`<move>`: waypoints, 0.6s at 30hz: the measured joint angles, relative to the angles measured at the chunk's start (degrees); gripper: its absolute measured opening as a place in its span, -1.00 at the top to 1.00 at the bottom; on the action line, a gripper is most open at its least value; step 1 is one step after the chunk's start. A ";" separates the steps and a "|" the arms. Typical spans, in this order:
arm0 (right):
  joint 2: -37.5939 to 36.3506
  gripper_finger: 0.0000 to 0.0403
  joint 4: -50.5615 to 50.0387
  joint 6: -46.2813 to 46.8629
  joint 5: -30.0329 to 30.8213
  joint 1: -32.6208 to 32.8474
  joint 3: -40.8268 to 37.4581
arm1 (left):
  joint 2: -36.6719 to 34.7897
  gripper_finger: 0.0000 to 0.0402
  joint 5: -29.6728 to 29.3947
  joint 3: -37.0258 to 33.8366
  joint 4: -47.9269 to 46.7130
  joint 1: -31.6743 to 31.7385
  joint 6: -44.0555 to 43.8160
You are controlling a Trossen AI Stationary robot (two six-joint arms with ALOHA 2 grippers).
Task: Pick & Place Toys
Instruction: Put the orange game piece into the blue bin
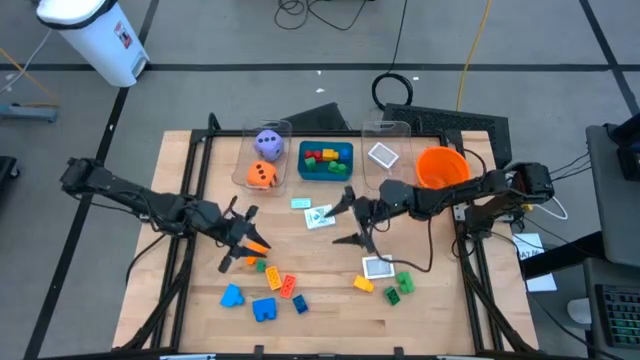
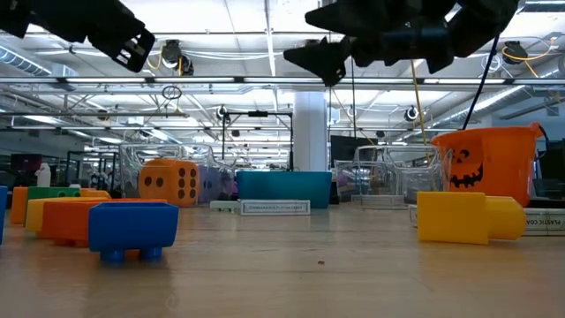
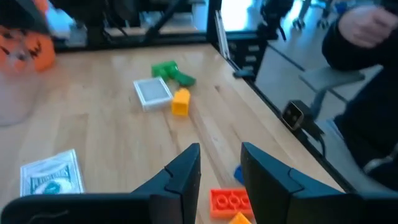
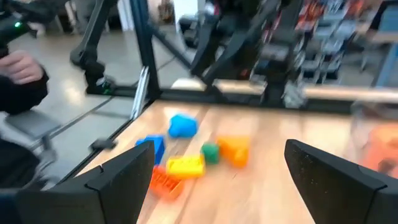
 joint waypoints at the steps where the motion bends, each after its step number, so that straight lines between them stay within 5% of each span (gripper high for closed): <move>1: 0.00 -0.73 -1.59 0.56 0.17 0.66 0.00 | 0.00 0.41 -0.56 -1.13 2.62 -0.35 0.13; 9: 0.00 -0.73 -10.43 -0.33 11.80 6.19 0.00 | 1.77 0.41 -3.38 -6.74 20.10 -1.07 -1.93; 18: 0.02 -0.73 -7.32 -0.38 12.03 9.95 0.00 | 7.02 0.41 -2.65 -6.84 25.32 -1.78 -7.41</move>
